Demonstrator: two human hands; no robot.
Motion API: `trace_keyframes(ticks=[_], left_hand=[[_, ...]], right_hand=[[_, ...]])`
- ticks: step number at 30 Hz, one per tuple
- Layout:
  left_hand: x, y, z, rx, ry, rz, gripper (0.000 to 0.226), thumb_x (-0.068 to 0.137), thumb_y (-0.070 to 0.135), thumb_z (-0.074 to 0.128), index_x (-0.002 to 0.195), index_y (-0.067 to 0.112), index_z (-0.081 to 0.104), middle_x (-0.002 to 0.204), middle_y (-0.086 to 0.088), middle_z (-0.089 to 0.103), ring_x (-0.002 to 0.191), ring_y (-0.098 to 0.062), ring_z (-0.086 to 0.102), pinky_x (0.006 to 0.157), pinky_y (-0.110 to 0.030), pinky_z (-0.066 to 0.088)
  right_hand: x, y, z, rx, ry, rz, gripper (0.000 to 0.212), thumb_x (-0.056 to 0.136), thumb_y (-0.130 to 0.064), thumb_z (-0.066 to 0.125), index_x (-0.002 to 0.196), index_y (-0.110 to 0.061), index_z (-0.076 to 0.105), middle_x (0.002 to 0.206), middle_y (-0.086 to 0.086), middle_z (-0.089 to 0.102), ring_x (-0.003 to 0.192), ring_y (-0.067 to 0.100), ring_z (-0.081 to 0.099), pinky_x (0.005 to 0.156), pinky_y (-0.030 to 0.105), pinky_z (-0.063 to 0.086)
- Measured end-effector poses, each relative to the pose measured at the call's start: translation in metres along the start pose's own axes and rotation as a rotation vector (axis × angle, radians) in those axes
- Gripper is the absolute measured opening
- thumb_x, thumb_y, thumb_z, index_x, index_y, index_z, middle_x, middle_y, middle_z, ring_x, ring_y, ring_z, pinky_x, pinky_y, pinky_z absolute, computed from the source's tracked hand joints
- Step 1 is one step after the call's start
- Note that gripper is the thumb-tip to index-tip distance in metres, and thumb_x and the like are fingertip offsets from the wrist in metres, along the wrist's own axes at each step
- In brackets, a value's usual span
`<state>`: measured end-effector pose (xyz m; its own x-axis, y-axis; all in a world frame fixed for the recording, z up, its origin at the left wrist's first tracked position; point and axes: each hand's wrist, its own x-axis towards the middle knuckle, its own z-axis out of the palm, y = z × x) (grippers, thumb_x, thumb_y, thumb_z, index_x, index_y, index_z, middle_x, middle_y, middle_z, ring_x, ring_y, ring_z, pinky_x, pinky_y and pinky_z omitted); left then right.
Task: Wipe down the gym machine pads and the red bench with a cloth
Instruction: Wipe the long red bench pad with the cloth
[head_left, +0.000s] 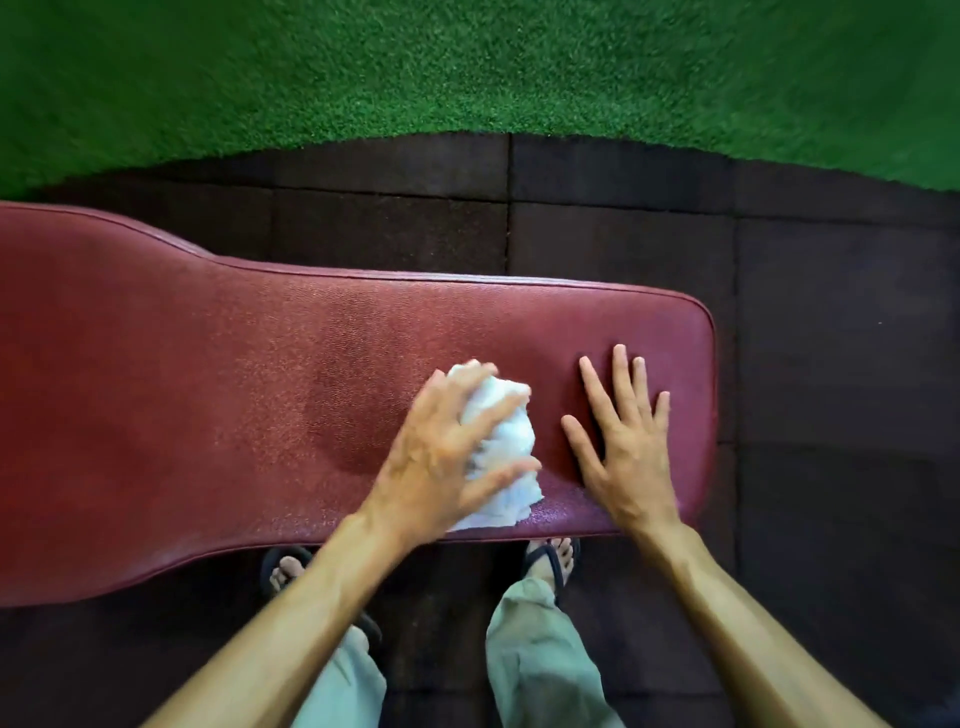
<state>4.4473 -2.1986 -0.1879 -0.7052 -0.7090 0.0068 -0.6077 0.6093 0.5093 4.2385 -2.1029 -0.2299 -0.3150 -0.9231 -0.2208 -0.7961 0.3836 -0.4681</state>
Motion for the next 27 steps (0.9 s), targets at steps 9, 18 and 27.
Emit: trace_keyframes(ticks=[9,18,27], left_hand=[[0.005,-0.083,-0.026,0.416,-0.046,-0.256,0.058,0.1,0.05,0.028,0.154,0.028,0.024,0.165,-0.009,0.013,0.154,-0.026,0.01,0.125,-0.048,0.011],[0.004,-0.084,-0.023,0.413,-0.04,-0.264,0.059,0.1,0.05,0.027,0.155,0.03,0.018,0.166,-0.007,0.007,0.154,-0.024,0.005,0.125,-0.048,0.009],[0.007,-0.083,-0.021,0.43,-0.042,-0.28,0.06,0.1,0.05,0.028,0.155,0.032,0.017,0.166,-0.006,0.008,0.154,-0.024,0.005,0.125,-0.048,0.01]], right_hand=[[-0.047,-0.144,0.046,0.15,0.216,0.112,0.068,0.097,-0.05,0.05,0.155,-0.022,0.029,0.166,0.01,0.018,0.154,0.026,0.015,0.123,0.054,0.016],[-0.056,-0.096,0.049,0.005,0.298,0.165,0.061,0.102,-0.043,0.04,0.154,-0.015,0.027,0.159,0.017,0.031,0.148,0.035,0.029,0.114,0.057,0.034],[0.083,-0.122,0.028,0.105,0.551,0.196,0.061,0.094,-0.048,0.057,0.14,-0.008,0.051,0.142,0.02,0.049,0.135,0.04,0.043,0.114,0.052,0.034]])
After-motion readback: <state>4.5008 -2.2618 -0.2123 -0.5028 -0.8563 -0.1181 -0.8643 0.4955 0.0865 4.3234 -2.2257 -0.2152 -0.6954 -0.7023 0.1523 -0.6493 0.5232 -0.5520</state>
